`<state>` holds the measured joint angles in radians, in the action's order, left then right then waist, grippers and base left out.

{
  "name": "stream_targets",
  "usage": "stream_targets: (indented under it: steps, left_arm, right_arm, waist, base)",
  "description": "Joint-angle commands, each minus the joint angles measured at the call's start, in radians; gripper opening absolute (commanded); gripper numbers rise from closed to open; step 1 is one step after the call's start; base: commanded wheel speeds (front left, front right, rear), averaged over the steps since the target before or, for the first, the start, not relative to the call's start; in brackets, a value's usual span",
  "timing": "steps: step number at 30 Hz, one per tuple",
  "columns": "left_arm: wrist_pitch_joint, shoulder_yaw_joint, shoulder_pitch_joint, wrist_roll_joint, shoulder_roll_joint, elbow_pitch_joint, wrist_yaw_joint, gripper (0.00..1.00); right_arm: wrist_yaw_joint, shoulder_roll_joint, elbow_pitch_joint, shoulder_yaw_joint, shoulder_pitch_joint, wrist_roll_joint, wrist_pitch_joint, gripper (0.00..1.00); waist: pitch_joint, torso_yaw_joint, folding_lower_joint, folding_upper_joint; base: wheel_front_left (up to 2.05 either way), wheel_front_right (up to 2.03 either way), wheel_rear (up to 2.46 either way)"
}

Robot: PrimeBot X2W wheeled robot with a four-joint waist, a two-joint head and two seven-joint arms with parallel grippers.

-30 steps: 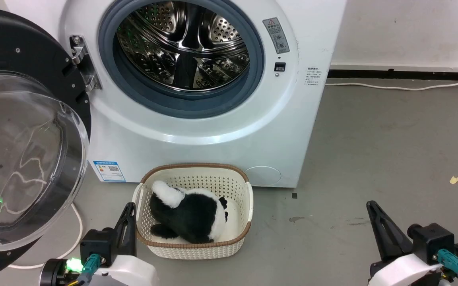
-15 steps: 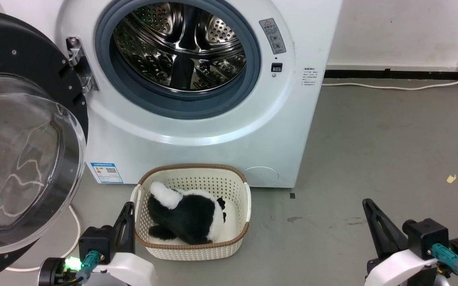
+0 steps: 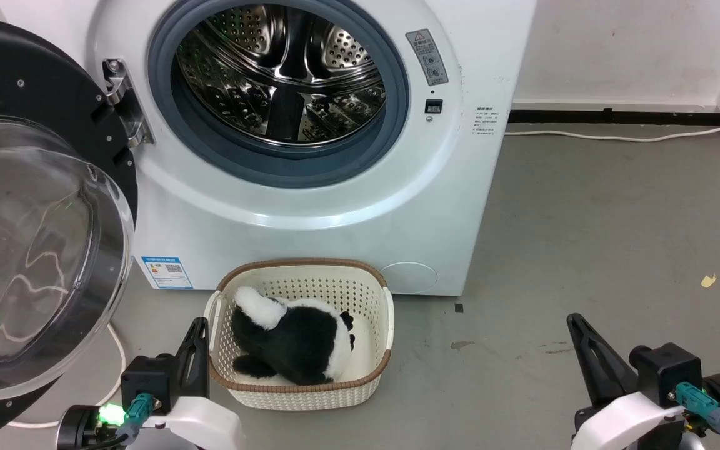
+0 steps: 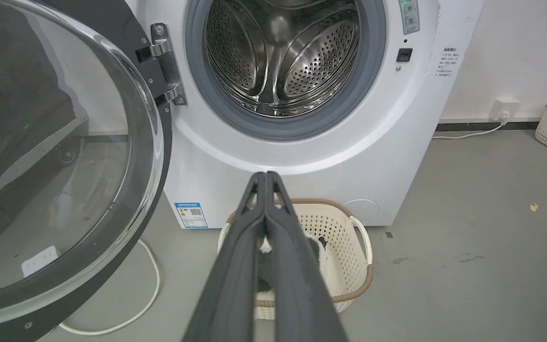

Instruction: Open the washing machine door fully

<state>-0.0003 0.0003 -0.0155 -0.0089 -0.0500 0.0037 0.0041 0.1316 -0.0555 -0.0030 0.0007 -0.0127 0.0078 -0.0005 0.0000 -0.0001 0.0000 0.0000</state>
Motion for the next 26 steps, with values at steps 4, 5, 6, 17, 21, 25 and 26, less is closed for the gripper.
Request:
stream_targets:
  steps: [4,5,6,17,21,25,26]
  left_arm:
    - [0.000,0.000,0.015,0.009,0.000,-0.004,-0.004,0.00]
    - [0.000,0.000,0.015,0.009,0.000,-0.004,-0.004,0.00]
    - [0.000,0.000,0.015,0.009,0.000,-0.004,-0.004,0.00]
    - [0.000,0.000,0.015,0.009,0.000,-0.004,-0.004,0.00]
    - [0.000,0.000,0.015,0.009,0.000,-0.004,-0.004,0.00]
    - [0.000,0.000,0.015,0.009,0.000,-0.004,-0.004,0.00]
    - [0.000,0.000,0.015,0.009,0.000,-0.004,-0.004,0.00]
  right_arm:
    - [-0.001,0.005,0.003,-0.001,0.013,-0.008,0.000,0.00]
    - [-0.001,0.005,0.003,-0.001,0.013,-0.008,0.000,0.00]
    - [-0.001,0.005,0.003,-0.001,0.013,-0.008,0.000,0.00]
    - [-0.001,0.005,0.003,-0.001,0.013,-0.008,0.000,0.00]
    - [-0.001,0.005,0.003,-0.001,0.013,-0.008,0.000,0.00]
    - [-0.001,0.005,0.003,-0.001,0.013,-0.008,0.000,0.00]
    - [-0.001,0.005,0.003,-0.001,0.013,-0.008,0.000,0.00]
  waist:
    - [0.000,0.000,0.0000,0.0000]
    - [0.000,0.000,0.0000,0.0000]
    - [0.000,0.000,0.0000,0.0000]
    - [0.000,0.000,0.0000,0.0000]
    - [0.000,0.000,0.0000,0.0000]
    - [0.000,0.000,0.0000,0.0000]
    - [0.000,0.000,0.0000,0.0000]
  base:
    - [0.00,0.00,0.00]
    - [0.00,0.00,0.00]
    - [0.00,0.00,0.00]
    - [0.00,0.00,0.00]
    - [0.00,0.00,0.00]
    - [0.00,0.00,0.00]
    - [0.00,0.00,0.00]
